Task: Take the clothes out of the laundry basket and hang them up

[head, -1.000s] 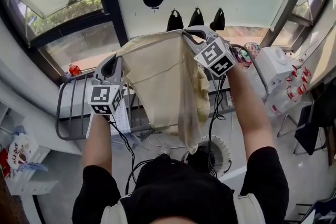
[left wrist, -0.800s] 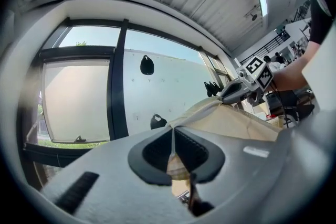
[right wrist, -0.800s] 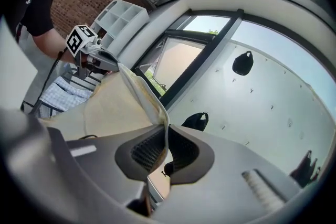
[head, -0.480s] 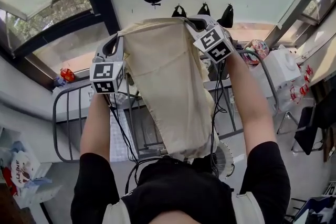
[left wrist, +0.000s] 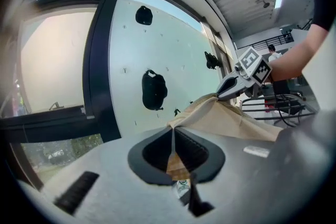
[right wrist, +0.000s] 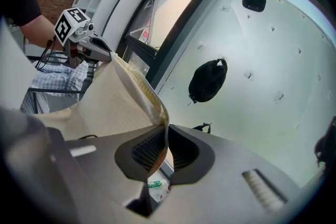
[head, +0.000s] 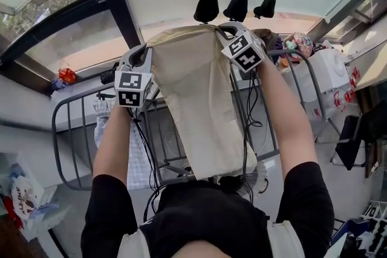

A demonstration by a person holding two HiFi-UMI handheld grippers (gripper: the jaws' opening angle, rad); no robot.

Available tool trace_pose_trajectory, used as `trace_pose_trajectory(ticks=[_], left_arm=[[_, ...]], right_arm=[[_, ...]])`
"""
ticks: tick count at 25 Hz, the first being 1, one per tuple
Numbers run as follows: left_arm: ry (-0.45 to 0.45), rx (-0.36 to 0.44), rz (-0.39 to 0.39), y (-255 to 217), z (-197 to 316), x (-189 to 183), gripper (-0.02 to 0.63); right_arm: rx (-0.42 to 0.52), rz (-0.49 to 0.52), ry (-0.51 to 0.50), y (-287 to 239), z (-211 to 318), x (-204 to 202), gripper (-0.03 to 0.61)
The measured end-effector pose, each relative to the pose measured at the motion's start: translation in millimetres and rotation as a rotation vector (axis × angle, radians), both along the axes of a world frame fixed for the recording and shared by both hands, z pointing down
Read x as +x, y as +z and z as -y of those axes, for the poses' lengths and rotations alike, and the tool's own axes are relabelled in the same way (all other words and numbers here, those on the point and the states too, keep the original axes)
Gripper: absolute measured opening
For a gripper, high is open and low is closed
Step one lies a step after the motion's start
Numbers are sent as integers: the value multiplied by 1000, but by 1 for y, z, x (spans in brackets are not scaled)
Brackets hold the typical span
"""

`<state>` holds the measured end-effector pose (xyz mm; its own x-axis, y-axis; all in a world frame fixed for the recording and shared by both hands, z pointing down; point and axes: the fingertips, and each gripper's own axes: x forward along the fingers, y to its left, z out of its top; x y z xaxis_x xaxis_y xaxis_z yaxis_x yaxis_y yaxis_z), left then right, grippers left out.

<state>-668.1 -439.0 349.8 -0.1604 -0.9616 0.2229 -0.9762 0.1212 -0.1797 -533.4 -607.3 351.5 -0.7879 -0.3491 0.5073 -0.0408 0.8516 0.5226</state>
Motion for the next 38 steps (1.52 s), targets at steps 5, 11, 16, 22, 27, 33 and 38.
trace_pose_trajectory(ticks=[5,11,16,22,27,33,38], left_arm=[[21,-95,-48,53,-4,17,14],[36,-215,-86,103,-17,36,19],[51,-237,-154,118,-27,45,146],[30,-134,-187,88,-43,57,182],[5,-1,-163,40,-56,83,130],[-34,176,-123,-33,-80,140,3],[14,238,-132,-74,-106,217,5]], right_arm=[[-65,-84,22,56,-7,13,38],[-126,-174,33,105,-21,27,43],[-231,-189,-5,127,-46,37,172],[-323,-35,7,98,-74,56,202],[-351,251,59,30,-96,82,162],[-305,641,215,-63,-127,160,12],[-254,789,247,-114,-181,236,12]])
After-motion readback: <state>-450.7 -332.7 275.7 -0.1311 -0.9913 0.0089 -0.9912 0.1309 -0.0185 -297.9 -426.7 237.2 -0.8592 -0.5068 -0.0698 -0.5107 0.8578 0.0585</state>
